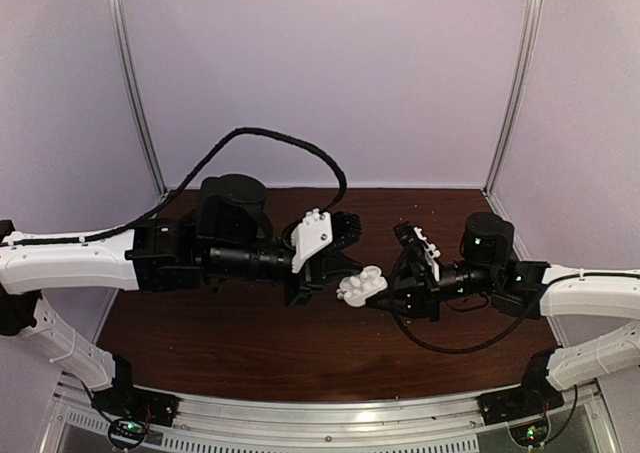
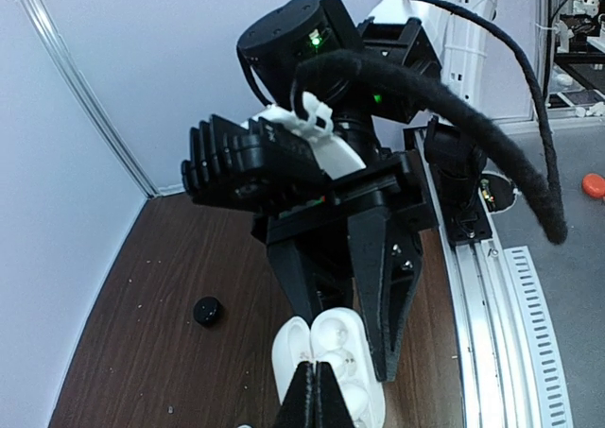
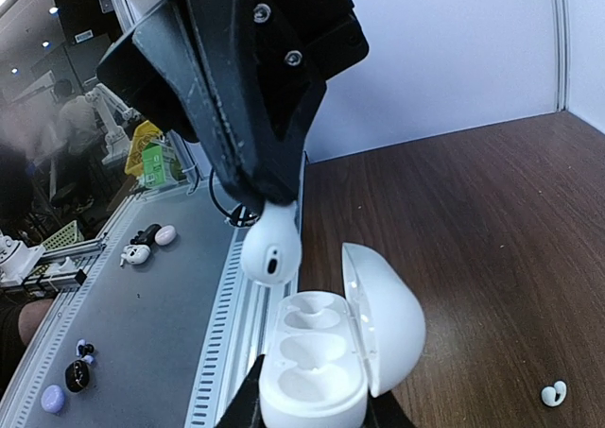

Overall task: Insert the wireless bluetooth earbuds into the charging case
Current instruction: Place the right earbud in the right side groove of the charging case.

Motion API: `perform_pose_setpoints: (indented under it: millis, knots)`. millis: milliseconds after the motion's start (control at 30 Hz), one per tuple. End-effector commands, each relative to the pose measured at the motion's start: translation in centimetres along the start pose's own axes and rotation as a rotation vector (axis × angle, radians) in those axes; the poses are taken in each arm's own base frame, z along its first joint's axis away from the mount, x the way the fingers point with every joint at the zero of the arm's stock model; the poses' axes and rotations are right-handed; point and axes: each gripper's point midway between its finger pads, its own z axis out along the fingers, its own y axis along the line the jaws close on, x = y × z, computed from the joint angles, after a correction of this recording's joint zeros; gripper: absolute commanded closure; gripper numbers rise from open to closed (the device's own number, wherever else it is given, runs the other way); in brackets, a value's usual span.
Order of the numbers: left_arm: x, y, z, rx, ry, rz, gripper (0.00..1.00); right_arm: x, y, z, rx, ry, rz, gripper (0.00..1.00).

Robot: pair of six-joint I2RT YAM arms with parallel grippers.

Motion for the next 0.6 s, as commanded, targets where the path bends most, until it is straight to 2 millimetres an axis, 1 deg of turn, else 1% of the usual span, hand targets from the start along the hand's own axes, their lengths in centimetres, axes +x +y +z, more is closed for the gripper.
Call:
perform_pose_setpoints:
  millis: [0,233,567]
  knots:
    - [-2.1,0.4,0.2,-0.013,-0.049,0.043,1.00,-1.5,0.8,0.3,-0.034,-0.034,-0.025,1.00]
    - [-1.9,-0.5,1.0,-0.001,-0.034,0.084,1.00,-1.6,1.3,0.5,-0.052,-0.033,-0.022,1.00]
    - [-0.9,-0.3,1.6,-0.035,0.010,0.118,1.00,-1.6,1.6,0.7,-0.067,-0.026,-0.018,1.00]
